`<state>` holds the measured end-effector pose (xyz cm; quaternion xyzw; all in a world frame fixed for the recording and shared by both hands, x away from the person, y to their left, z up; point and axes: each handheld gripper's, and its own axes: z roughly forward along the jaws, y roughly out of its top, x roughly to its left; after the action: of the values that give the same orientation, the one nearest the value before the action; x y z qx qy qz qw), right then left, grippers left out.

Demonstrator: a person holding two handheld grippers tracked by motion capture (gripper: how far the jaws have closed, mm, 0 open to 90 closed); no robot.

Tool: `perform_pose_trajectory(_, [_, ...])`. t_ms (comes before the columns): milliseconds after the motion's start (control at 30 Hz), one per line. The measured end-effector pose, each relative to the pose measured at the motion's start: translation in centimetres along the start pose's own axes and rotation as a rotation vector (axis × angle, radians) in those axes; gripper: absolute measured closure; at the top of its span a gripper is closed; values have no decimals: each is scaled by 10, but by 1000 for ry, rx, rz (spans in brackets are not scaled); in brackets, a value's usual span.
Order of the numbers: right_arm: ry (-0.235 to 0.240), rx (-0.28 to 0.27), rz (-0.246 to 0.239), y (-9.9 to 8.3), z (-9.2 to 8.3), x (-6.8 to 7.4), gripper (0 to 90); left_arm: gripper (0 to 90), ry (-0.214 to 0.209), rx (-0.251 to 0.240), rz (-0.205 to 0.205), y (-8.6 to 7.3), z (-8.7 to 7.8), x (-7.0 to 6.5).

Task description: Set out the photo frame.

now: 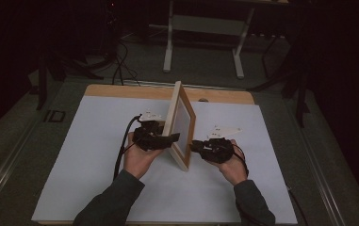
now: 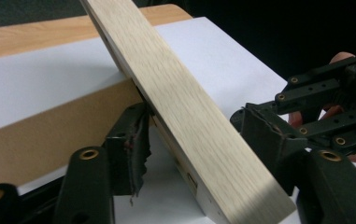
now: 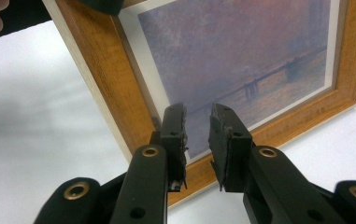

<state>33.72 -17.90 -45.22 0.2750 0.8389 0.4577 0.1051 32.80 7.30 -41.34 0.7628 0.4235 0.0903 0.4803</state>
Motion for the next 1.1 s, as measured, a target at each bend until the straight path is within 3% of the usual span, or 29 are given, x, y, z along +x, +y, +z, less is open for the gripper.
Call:
perform_pose_trajectory(467, [-11,-2,5,-1,-5,-4,752,511,56,13,12,0,-2,-5])
perform_pose_trajectory(633, [-14,-4,0,1,-6,-5,752,541,76,19,13,0,-4,-3])
perform_pose_trajectory(700, [-13,-5,-1,2,-7,-5,752,593,82,13,9,-1,-5,0])
perform_pose_trajectory(1100, [-14,7,-17,5,-3,-2,751,654,105,10,9,-2,-13,11])
